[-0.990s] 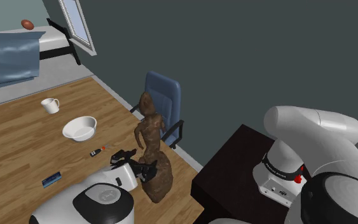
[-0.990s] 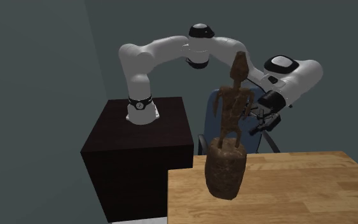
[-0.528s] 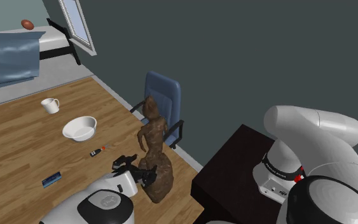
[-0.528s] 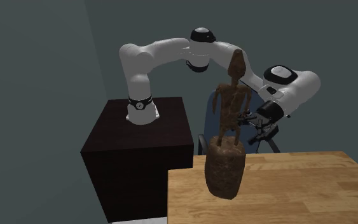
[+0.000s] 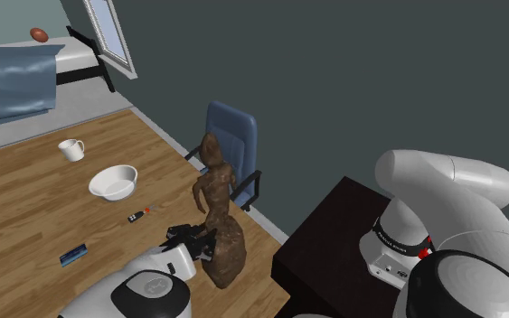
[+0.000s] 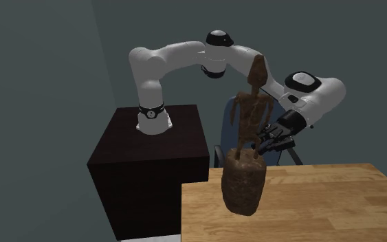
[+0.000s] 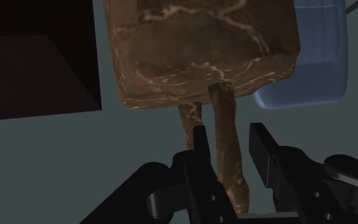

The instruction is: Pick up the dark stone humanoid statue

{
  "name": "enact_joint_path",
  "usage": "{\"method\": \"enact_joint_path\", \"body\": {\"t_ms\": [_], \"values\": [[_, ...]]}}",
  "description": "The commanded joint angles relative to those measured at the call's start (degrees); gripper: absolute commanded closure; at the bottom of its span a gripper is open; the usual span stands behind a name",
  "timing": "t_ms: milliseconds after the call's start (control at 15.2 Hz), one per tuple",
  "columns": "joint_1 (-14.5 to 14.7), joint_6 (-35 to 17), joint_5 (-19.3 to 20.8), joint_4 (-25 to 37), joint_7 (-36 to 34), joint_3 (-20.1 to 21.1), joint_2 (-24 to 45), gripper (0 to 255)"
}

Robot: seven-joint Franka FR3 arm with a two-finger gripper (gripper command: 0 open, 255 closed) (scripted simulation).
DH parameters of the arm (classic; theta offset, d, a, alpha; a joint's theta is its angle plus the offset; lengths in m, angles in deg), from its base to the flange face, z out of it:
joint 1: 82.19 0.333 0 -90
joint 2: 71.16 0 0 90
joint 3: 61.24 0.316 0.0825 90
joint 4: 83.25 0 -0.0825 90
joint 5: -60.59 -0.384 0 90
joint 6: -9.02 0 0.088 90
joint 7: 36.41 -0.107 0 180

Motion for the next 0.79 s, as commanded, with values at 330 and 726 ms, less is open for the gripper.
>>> {"method": "enact_joint_path", "body": {"t_ms": [330,726], "values": [[0.24,0.66,0.85,-0.21,0.94,-1.09,0.85,255],[0.60,2.01,2.57,-0.24,2.73,-3.29,2.50,255]]}}
